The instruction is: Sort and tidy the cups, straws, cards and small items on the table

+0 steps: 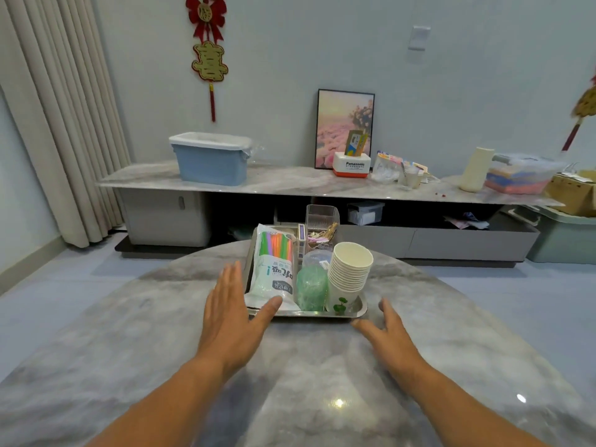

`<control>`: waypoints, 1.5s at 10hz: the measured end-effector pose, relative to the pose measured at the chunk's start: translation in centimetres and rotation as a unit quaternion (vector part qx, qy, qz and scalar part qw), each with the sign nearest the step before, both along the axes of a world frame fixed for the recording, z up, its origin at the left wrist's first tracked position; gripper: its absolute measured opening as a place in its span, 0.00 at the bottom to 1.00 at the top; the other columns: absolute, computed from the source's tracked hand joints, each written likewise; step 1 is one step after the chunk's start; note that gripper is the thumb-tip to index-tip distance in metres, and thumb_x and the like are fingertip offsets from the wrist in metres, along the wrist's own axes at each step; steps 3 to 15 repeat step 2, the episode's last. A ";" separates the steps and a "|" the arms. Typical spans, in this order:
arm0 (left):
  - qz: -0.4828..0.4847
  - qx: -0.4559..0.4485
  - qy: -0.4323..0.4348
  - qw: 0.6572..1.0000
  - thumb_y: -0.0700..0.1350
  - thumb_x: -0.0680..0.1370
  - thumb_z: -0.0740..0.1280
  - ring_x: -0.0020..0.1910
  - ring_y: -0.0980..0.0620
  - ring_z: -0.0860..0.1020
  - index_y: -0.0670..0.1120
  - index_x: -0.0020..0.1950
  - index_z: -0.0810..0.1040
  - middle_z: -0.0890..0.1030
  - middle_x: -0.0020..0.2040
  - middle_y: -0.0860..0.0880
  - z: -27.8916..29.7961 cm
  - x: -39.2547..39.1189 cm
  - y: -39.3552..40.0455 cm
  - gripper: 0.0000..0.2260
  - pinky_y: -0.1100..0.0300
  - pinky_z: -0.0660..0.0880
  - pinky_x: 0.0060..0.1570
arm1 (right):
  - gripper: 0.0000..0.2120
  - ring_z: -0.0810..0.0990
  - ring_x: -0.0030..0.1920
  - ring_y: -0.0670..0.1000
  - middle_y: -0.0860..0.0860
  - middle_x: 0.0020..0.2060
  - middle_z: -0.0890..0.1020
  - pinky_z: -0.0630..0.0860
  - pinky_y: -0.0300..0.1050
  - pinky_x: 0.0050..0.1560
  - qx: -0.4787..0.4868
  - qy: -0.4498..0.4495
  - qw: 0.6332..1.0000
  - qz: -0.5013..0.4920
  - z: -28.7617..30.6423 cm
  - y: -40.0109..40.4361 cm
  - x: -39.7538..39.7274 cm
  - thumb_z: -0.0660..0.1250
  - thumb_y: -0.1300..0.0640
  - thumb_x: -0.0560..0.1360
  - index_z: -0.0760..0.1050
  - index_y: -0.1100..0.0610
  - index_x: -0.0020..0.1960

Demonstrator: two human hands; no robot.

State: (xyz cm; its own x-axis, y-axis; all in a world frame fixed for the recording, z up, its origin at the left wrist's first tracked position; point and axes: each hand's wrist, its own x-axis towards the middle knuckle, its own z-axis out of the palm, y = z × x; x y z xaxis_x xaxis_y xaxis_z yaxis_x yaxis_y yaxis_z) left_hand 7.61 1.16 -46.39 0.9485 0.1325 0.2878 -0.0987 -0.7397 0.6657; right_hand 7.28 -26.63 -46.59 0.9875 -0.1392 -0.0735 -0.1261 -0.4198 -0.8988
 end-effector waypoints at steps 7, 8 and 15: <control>0.036 0.094 -0.110 0.989 0.67 0.81 0.50 0.80 0.56 0.34 0.51 0.82 0.37 0.37 0.83 0.52 12.4 -0.5 -0.2 0.38 0.54 0.37 0.79 | 0.27 0.77 0.66 0.45 0.49 0.70 0.78 0.71 0.47 0.66 0.082 -0.121 0.982 -0.119 8.2 -0.4 -7.7 0.72 0.55 0.78 0.70 0.50 0.75; 0.036 0.094 -0.110 0.989 0.67 0.81 0.50 0.80 0.56 0.34 0.51 0.82 0.37 0.37 0.83 0.52 12.4 -0.5 -0.2 0.38 0.54 0.37 0.79 | 0.27 0.77 0.66 0.45 0.49 0.70 0.78 0.71 0.47 0.66 0.082 -0.121 0.982 -0.119 8.2 -0.4 -7.7 0.72 0.55 0.78 0.70 0.50 0.75; 0.036 0.094 -0.110 0.989 0.67 0.81 0.50 0.80 0.56 0.34 0.51 0.82 0.37 0.37 0.83 0.52 12.4 -0.5 -0.2 0.38 0.54 0.37 0.79 | 0.27 0.77 0.66 0.45 0.49 0.70 0.78 0.71 0.47 0.66 0.082 -0.121 0.982 -0.119 8.2 -0.4 -7.7 0.72 0.55 0.78 0.70 0.50 0.75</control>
